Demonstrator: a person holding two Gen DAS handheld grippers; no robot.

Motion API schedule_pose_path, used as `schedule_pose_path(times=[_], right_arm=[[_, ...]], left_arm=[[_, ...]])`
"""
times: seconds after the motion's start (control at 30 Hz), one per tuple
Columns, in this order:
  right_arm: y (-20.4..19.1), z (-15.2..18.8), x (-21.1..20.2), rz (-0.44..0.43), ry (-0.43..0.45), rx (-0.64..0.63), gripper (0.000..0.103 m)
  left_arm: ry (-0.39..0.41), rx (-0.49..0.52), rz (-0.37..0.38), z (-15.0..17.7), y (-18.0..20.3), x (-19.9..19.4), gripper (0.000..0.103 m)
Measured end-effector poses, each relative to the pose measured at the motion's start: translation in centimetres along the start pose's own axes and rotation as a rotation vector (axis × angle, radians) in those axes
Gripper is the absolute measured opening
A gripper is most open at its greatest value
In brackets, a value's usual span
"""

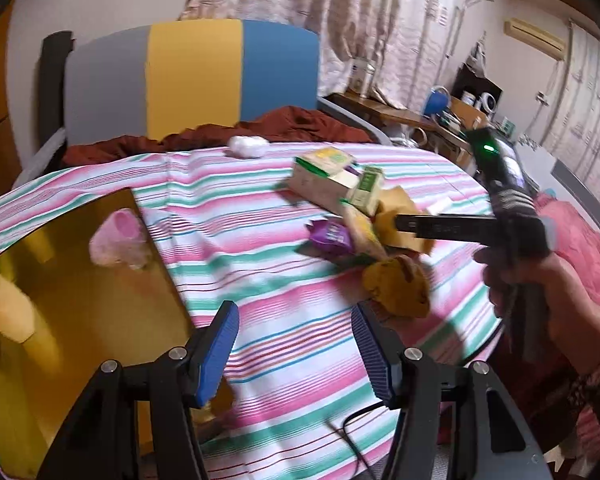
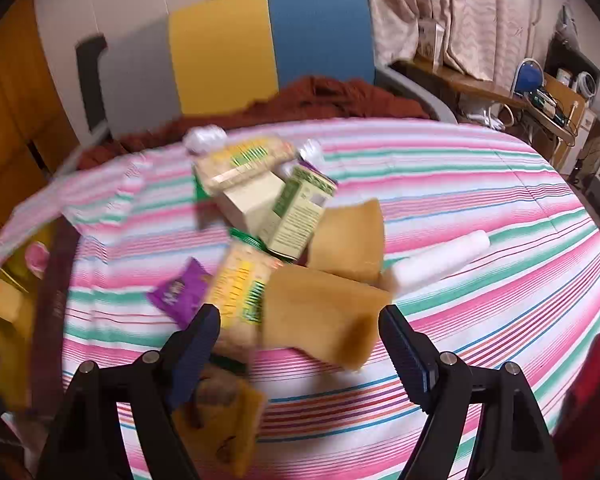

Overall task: Organize objects
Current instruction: 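Grasp the yellow knitted sock with the left tool while the right tool grasps a yellow sponge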

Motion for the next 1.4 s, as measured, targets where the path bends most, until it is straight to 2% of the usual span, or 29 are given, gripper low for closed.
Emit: schedule_pose_path(times=[0.07, 0.13, 0.23, 0.27, 0.33, 0.43, 0.47, 0.5, 0.53, 0.57, 0.6, 0.67, 0.7, 0.77, 0.8, 0.83, 0.87, 0.9, 1.0, 1.13, 1.27, 1.4], right_arm=[[0.0, 0.2, 0.8, 0.019, -0.02, -0.031, 0.078], [0.2, 0.3, 1.2, 0.043, -0.009, -0.048, 0.068], [1.0, 0.1, 0.7, 0.055, 0.0, -0.047, 0.041], [1.2, 0.0, 0.5, 0.068, 0.005, -0.052, 0.027], [1.8, -0.2, 0.3, 0.067, -0.012, -0.042, 0.021], [2.7, -0.1, -0.1, -0.001, -0.026, -0.008, 0.023], [2.8, -0.1, -0.3, -0.03, -0.019, -0.001, 0.027], [2.8, -0.2, -0.5, -0.045, -0.007, 0.006, 0.053], [2.7, -0.2, -0.7, -0.037, 0.01, 0.008, 0.071], [2.5, -0.3, -1.0, -0.028, 0.043, 0.01, 0.097], [2.3, -0.3, -1.3, -0.032, 0.077, 0.006, 0.1], [1.4, -0.6, -0.9, -0.031, 0.083, -0.035, 0.099], [1.0, -0.6, -0.2, 0.001, 0.077, -0.061, 0.099], [1.0, -0.7, 1.2, 0.029, 0.031, -0.062, 0.095], [1.3, -0.6, 2.0, 0.02, -0.014, -0.039, 0.084], [1.8, -0.7, 2.6, 0.001, -0.059, -0.009, 0.077], [2.2, -0.7, 2.9, -0.02, -0.077, 0.021, 0.075], [2.5, -0.9, 2.6, -0.033, -0.072, 0.038, 0.07], [3.0, -1.1, 1.8, -0.038, -0.053, 0.054, 0.065], [4.6, -1.2, 0.7, -0.047, -0.037, 0.13, 0.064], [5.4, -2.0, -1.4, -0.058, 0.056, 0.153, 0.064], [5.2, -2.5, -2.5, -0.082, 0.113, 0.142, 0.064]], left_arm=[[-0.008, 0.024, 0.003, -0.4, 0.9, 0.5, 0.059], [-0.019, 0.039, 0.018, -0.8, 1.6, 1.2, 0.059], [-0.03, 0.039, 0.043, -1.5, 2.5, 2.3, 0.059], [-0.034, 0.039, 0.055, -1.6, 2.7, 2.6, 0.059], [-0.042, 0.042, 0.08, -2.0, 3.4, 3.3, 0.059], [-0.063, 0.062, 0.11, -2.5, 4.6, 4.7, 0.059], [-0.075, 0.072, 0.121, -2.7, 5.1, 5.3, 0.059], [-0.083, 0.081, 0.132, -2.8, 5.5, 5.8, 0.059], [-0.087, 0.088, 0.134, -2.9, 5.8, 6.1, 0.059], [-0.089, 0.095, 0.132, -3.0, 6.2, 6.3, 0.059], [-0.089, 0.103, 0.127, -3.0, 6.4, 6.4, 0.059], [-0.097, 0.106, 0.126, -2.9, 6.6, 6.8, 0.059], [-0.104, 0.106, 0.124, -2.9, 6.6, 6.9, 0.059], [-0.112, 0.096, 0.127, -2.9, 6.4, 7.1, 0.059], [-0.115, 0.085, 0.134, -3.0, 6.2, 7.3, 0.059], [-0.119, 0.079, 0.14, -3.0, 6.2, 7.5, 0.059], [-0.123, 0.074, 0.148, -3.1, 6.2, 7.6, 0.059], [-0.129, 0.071, 0.158, -3.3, 6.3, 8.0, 0.059], [-0.148, 0.074, 0.185, -3.8, 6.9, 9.0, 0.059], [-0.183, 0.081, 0.185, -4.0, 7.8, 10.5, 0.06], [-0.201, 0.083, 0.209, -4.5, 8.6, 11.8, 0.061], [-0.213, 0.149, 0.17, -4.7, 9.9, 13.2, 0.065]])
Point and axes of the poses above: each gripper's, at about its wrist camera, not at the fingertips, and x roughly the way its jaws point, y to its right, z to its underside, the point moved 1 cm from there along x, roughly the way its jaws point, and after that the axes turned 12 degrees about x, right-handed, at the moved point
